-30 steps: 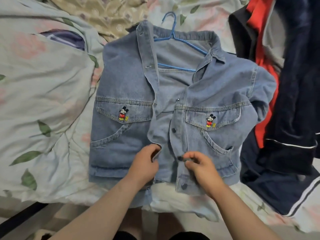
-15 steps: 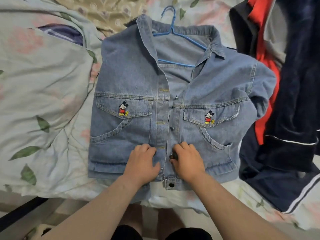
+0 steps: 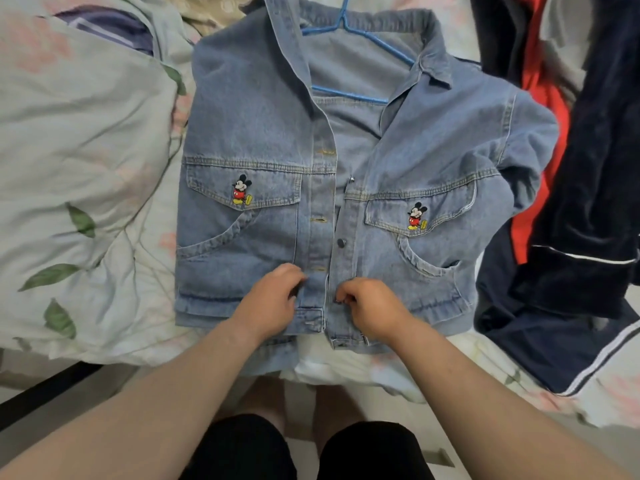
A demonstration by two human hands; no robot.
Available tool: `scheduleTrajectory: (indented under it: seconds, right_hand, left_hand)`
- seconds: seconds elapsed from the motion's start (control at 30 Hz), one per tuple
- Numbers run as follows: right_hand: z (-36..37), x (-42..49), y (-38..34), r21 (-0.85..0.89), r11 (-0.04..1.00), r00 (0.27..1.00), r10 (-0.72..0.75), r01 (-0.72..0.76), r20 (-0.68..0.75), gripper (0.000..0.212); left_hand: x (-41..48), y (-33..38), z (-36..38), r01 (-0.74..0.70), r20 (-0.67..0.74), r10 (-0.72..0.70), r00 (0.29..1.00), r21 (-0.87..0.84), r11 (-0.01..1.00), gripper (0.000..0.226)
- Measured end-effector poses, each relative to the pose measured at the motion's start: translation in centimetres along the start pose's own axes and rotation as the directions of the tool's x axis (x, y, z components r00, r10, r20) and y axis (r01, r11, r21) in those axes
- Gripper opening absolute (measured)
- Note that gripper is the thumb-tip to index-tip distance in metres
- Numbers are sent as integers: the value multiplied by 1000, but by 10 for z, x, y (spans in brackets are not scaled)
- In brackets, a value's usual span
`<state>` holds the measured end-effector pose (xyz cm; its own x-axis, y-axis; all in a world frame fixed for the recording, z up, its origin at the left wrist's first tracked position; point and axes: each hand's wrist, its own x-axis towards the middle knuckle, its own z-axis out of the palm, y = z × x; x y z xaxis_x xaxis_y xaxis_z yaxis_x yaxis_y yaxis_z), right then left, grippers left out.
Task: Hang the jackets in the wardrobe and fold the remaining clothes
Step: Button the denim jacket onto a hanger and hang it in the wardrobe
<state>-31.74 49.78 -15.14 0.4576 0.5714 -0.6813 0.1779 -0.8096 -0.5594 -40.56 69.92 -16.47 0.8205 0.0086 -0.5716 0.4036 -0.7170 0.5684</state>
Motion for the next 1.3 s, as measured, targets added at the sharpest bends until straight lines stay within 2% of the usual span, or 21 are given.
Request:
scheduleTrajectory:
  seconds: [0.03,0.1,0.17,0.2,0.27,0.33,0.47,0.63,0.7,0.73,0.8,0.87,0.97,1.03,1.07,1.13,1.23,1.3]
  right_hand:
    - [1,-1,0,8,1000,1000,2,-2,9,37]
    - [5,-5,-1,23,1000,1000,9,-10,21,37]
    - [9,-10,-1,11,1000,1000,5,-4,-7,32]
    - [13,-12,0,-4,1000,999,0,0,-39,28]
    - [18,-14,0,-29,1000,995,7,-10,-95,19]
    - [20,-10,-1,-25,999,991,35,-39,-132,7]
    - [13,3,-3,138,982,976,150,-128,-159,15]
    - [-4,15,-7,445,881,890,323,-159,-321,24]
    - [-7,16,-6,420,890,882,335,-180,-332,19]
    - [-8,16,-5,332,923,911,294,-193,-290,15]
    - [-8,14,-3,111,974,965,215,-199,-148,3]
    - [-10,17,-6,-12,977,972,210,-213,-109,7]
    - [-11,22,-15,-117,956,942,238,-270,-237,15]
    - [-9,22,-17,-91,957,919,235,-275,-315,14]
    - [-9,21,-15,-53,961,913,240,-272,-331,11]
    - [-6,17,-11,58,969,911,247,-241,-330,11]
    - [-4,11,-7,234,948,894,290,-218,-342,20]
    - [-3,9,-6,307,926,878,324,-218,-353,27]
  left_hand:
    - [-6,-1,2,0,17,0,1000,35,999,50]
    - [-18,-2,9,-64,119,44,992,170,983,84]
    - [-27,-2,18,-191,245,96,965,406,894,112]
    - [-30,-2,22,-223,261,106,960,476,851,113]
    - [-30,-2,22,-191,187,112,976,483,854,95]
    - [-27,-2,16,-161,125,121,985,395,905,75]
    - [-26,-10,-1,-241,198,186,962,303,922,60]
    - [-37,-15,-7,-338,239,260,936,399,852,45]
    - [-44,-13,0,-339,208,271,940,465,818,44]
    - [-46,-9,3,-317,173,266,948,473,822,45]
    - [-48,0,6,-203,116,171,978,398,895,51]
    - [-42,10,10,-35,47,24,999,256,966,50]
    - [-18,29,18,106,-64,-111,992,-74,992,25]
    - [0,38,20,209,-77,-236,969,-256,944,15]
    - [8,39,21,256,-80,-289,954,-286,923,10]
    - [21,39,23,321,-79,-351,933,-258,911,8]
    - [32,42,21,394,-51,-402,914,-115,912,35]
    - [36,44,18,378,-35,-377,925,32,925,47]
